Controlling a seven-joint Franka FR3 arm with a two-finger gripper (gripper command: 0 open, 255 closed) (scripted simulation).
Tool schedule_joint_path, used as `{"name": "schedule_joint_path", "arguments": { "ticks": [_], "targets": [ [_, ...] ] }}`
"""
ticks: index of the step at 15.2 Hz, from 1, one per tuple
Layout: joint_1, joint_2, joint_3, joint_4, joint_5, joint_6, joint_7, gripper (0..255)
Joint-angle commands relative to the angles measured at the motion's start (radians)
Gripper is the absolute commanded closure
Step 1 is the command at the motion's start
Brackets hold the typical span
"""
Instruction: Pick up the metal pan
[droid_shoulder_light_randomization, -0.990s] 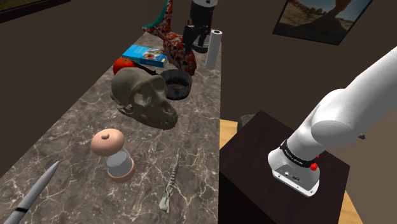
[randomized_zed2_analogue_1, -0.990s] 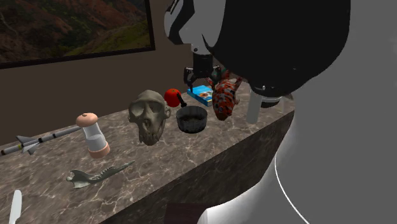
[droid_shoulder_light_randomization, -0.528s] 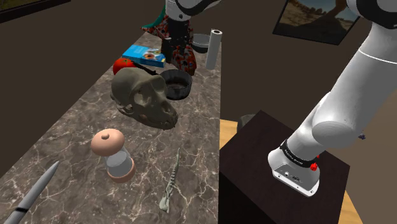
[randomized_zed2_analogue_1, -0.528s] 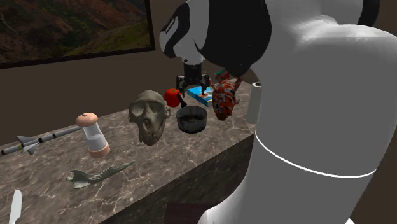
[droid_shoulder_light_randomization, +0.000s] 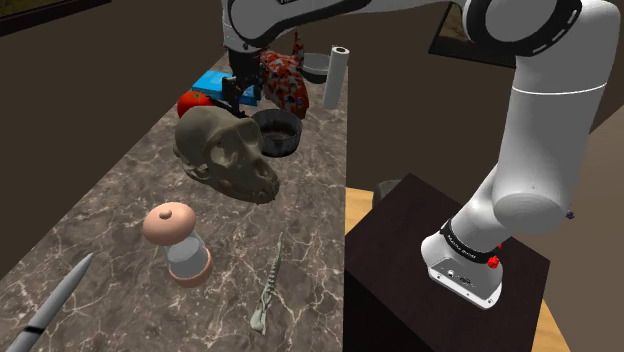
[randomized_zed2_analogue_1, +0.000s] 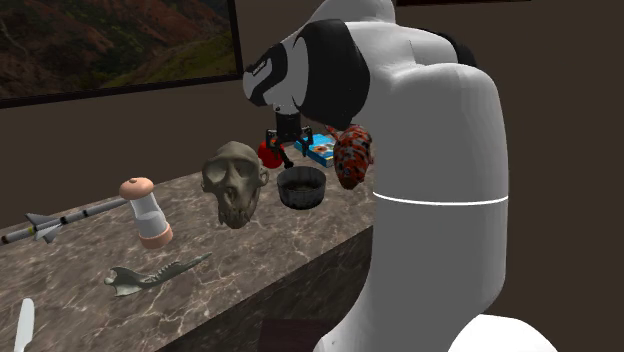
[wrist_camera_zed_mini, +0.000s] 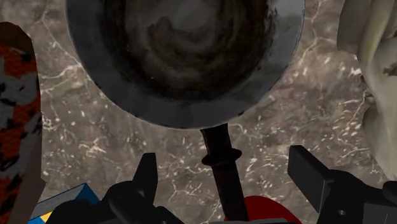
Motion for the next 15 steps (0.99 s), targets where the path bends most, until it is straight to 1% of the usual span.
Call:
{"name": "schedule_joint_path", "arguments": {
  "ticks": [1, 7, 9, 10, 15],
  "targets": [
    [0.009, 0.039, -0.002, 0.034, -0.008, 0.002, 0.005, 0],
    [0.010, 0.067, -0.006, -0.013, -0.017, 0.076, 0.011, 0],
    [0.010, 0.067, -0.006, -0.013, -0.017, 0.076, 0.011, 0],
    [0.010, 0.068, -0.006, -0.013, -0.017, 0.077, 0.012, 255],
    [0.010, 0.068, -0.006, -0.013, -0.017, 0.076, 0.012, 255]
  ]
}}
